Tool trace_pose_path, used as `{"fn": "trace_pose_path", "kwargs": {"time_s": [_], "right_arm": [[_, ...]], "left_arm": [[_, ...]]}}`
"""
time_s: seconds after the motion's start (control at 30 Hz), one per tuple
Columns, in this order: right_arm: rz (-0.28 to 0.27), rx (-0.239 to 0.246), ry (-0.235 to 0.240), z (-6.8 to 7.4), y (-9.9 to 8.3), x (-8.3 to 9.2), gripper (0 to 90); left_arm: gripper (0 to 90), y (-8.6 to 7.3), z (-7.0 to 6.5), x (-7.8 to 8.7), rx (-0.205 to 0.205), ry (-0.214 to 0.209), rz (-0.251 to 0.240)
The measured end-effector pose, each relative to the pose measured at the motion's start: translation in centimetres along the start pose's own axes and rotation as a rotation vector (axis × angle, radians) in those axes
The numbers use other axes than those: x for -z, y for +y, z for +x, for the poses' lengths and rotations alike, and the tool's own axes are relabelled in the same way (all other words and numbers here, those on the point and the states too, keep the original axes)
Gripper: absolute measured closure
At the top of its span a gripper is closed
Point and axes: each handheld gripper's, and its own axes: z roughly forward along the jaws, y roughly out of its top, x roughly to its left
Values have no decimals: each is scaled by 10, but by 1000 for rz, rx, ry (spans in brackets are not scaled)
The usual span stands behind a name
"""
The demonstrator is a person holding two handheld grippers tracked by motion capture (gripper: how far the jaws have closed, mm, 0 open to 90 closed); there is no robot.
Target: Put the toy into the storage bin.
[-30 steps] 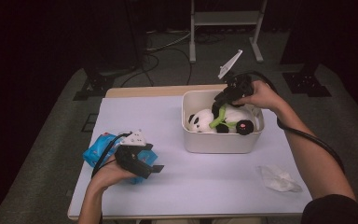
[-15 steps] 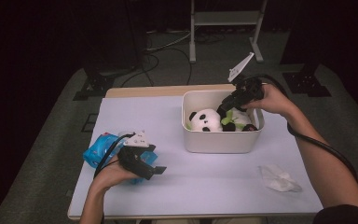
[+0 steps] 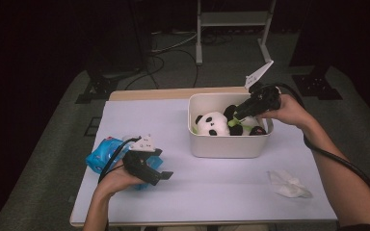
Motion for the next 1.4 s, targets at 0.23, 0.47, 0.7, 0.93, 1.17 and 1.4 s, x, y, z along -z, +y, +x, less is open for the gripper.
{"fn": "trace_pose_path", "kwargs": {"time_s": [0.23,0.47,0.7,0.93,1.17,1.4], "right_arm": [[-24,-32,-4,3,-11,9,611],[-54,-39,-16,9,-18,20,565],[-81,-64,-21,13,-26,27,529],[-98,-81,-26,16,-36,32,498],[-111,-99,-28,21,-46,36,468],[-126,-110,-39,27,-55,41,441]], "left_arm": [[87,0,0,-1,-6,-1,-3],[87,0,-1,0,-7,-1,-7],[87,-1,0,0,-8,1,-12],[87,-1,-1,-2,-7,2,-7],[87,-2,-2,-1,-5,5,-13],[87,-3,-2,-2,-4,5,-13]]}}
